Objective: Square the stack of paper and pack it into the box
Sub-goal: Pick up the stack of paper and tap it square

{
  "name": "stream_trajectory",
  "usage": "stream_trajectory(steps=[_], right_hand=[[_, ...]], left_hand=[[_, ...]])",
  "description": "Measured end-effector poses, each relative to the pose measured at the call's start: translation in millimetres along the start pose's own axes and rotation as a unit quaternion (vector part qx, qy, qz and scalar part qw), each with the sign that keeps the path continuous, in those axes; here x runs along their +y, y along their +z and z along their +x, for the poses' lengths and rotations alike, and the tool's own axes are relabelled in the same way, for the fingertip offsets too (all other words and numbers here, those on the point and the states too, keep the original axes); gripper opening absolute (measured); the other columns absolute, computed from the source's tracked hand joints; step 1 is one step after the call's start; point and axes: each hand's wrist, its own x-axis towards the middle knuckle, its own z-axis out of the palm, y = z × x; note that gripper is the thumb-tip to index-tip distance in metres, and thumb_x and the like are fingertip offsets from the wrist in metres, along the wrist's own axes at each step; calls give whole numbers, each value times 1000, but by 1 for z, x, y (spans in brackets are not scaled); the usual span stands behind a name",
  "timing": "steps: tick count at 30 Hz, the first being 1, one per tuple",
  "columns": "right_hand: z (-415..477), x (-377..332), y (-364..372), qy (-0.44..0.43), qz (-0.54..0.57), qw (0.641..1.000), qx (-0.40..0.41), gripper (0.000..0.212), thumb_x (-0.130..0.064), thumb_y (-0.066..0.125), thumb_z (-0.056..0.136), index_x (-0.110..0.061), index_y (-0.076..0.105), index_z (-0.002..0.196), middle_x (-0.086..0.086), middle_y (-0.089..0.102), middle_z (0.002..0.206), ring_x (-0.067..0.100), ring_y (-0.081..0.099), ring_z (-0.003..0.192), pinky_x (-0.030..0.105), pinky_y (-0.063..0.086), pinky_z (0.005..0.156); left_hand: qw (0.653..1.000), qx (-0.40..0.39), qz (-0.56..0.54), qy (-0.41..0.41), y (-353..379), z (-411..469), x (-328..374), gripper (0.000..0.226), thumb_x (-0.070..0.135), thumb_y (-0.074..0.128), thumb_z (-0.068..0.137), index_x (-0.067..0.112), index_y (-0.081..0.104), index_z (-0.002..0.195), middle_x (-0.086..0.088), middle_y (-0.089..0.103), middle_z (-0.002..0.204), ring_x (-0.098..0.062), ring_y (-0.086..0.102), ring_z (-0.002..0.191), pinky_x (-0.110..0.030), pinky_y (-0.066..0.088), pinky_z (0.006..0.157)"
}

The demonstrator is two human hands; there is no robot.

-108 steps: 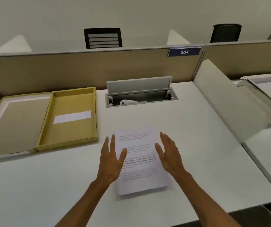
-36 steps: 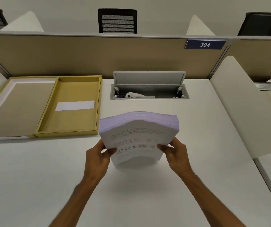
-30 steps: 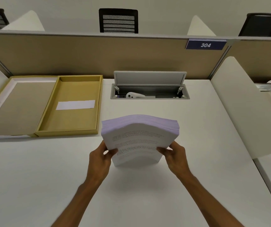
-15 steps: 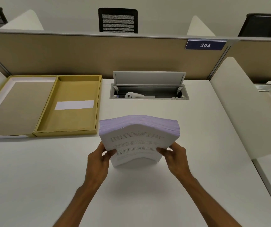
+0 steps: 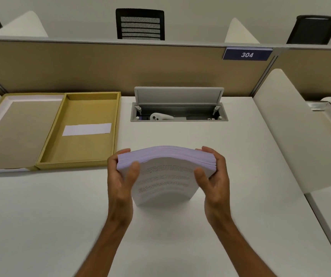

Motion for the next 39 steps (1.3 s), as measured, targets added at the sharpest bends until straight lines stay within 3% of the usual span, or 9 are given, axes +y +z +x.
stream_trajectory(steps=[3, 6, 15, 21, 26, 29, 31, 35, 39], right_hand=[[5, -14, 21, 14, 42, 996, 83, 42, -53, 58, 90, -18, 58, 113, -5, 66, 102, 8, 64, 89, 15, 51, 69], [13, -15, 33, 45, 33, 985, 163, 27, -42, 52, 93, -16, 59, 93, -10, 62, 82, 3, 59, 71, 13, 46, 57], [27, -9, 35, 57, -21, 980, 188, 16, -31, 50, 90, -23, 62, 85, -18, 63, 76, -5, 56, 66, 10, 43, 53], [28, -10, 31, 62, -8, 986, 153, 17, -30, 51, 91, -22, 63, 82, -15, 63, 76, 0, 56, 67, 11, 44, 54], [24, -7, 0, 45, 11, 999, 1, 36, -52, 68, 83, -21, 64, 101, -5, 68, 95, 8, 64, 84, 15, 50, 68], [19, 3, -16, 78, -18, 994, -70, 40, -35, 82, 74, -33, 66, 110, -3, 72, 106, 14, 68, 98, 22, 55, 79], [19, 9, -26, 74, -52, 992, -89, 45, -19, 83, 76, -43, 68, 111, -9, 74, 110, 11, 69, 103, 20, 55, 83], [24, 14, -43, 51, -87, 990, -99, 50, -2, 81, 79, -40, 72, 112, -10, 76, 111, 11, 71, 103, 17, 53, 84], [30, 20, -43, 47, -112, 990, -72, 45, 1, 79, 79, -31, 76, 110, -8, 78, 106, 14, 73, 99, 28, 58, 85]], left_hand=[[996, 85, 6, -31, 18, 6, 8, 54, 69, 54, 83, 20, 57, 107, 3, 61, 94, -7, 59, 80, -19, 49, 64], [983, 169, 33, -57, 30, 11, 7, 28, 50, 51, 92, 24, 57, 87, 2, 56, 81, -14, 51, 76, -32, 43, 66], [968, 232, 69, -62, 38, 16, 9, 30, 46, 45, 93, 32, 48, 67, 2, 46, 70, -17, 45, 71, -30, 35, 59], [977, 191, 63, -65, 33, 16, 6, 30, 58, 43, 90, 37, 50, 70, 8, 51, 69, -12, 51, 69, -27, 41, 58], [999, 20, 0, -44, 3, 14, -6, 59, 77, 56, 77, 25, 57, 106, 16, 68, 89, 0, 63, 83, -11, 50, 68], [992, -49, 77, -85, -17, 10, -18, 72, 64, 72, 73, 24, 53, 129, 8, 69, 114, -8, 64, 107, -18, 54, 82], [983, -69, 134, -105, -30, 11, -25, 59, 46, 80, 76, 30, 55, 127, 10, 70, 115, -8, 64, 110, -23, 56, 87], [976, -41, 202, -71, -51, 20, -22, 47, 9, 82, 74, 41, 68, 106, 18, 75, 102, -8, 71, 100, -14, 56, 81], [968, -20, 248, -29, -49, 20, -14, 51, 1, 85, 71, 45, 71, 95, 30, 75, 87, 3, 72, 85, -5, 52, 72]])
